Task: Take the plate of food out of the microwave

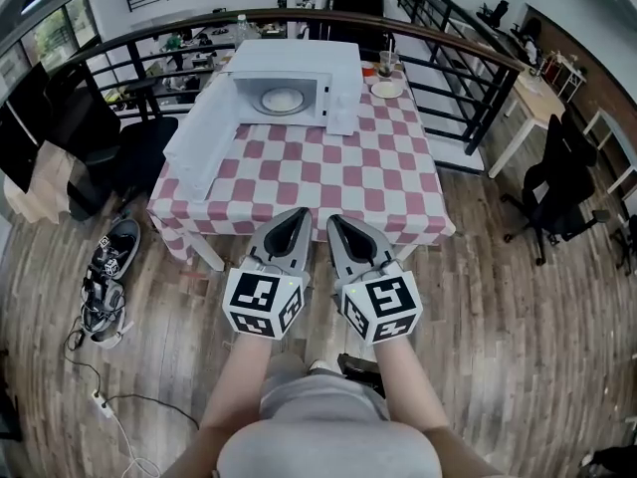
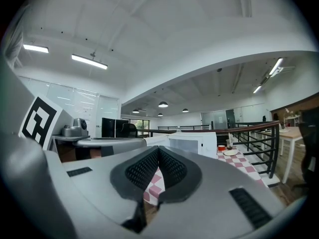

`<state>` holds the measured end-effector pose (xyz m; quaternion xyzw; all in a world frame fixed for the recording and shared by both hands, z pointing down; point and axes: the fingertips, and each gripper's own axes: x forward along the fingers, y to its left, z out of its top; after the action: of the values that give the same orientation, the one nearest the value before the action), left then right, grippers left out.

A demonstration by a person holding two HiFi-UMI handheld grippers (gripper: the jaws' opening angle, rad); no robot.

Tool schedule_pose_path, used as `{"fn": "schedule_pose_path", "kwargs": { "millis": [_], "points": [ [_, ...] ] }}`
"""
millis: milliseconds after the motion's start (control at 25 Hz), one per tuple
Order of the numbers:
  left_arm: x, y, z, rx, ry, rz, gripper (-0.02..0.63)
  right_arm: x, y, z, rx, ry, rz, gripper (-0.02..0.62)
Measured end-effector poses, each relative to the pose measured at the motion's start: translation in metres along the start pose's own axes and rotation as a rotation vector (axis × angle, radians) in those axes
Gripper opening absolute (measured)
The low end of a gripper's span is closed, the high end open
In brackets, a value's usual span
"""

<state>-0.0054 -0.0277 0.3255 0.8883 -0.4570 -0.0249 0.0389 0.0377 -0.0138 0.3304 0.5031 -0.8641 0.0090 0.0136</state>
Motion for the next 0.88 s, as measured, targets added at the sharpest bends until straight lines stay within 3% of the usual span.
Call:
{"fn": "schedule_pose_path", "kwargs": {
  "millis": [560,880],
  "points": [
    [0.053,0.043,-0.007,-0.102,-0.022,0.003,0.002,0.058,-0.034,-0.015,0.011,0.038,0.014,0.026],
    [0.108,0.082,-0.014,-0.108,0.001,0.008,0.003,0.111,-0.068,-0.024,0.025,0.047,-0.016,0.026]
  ]
}}
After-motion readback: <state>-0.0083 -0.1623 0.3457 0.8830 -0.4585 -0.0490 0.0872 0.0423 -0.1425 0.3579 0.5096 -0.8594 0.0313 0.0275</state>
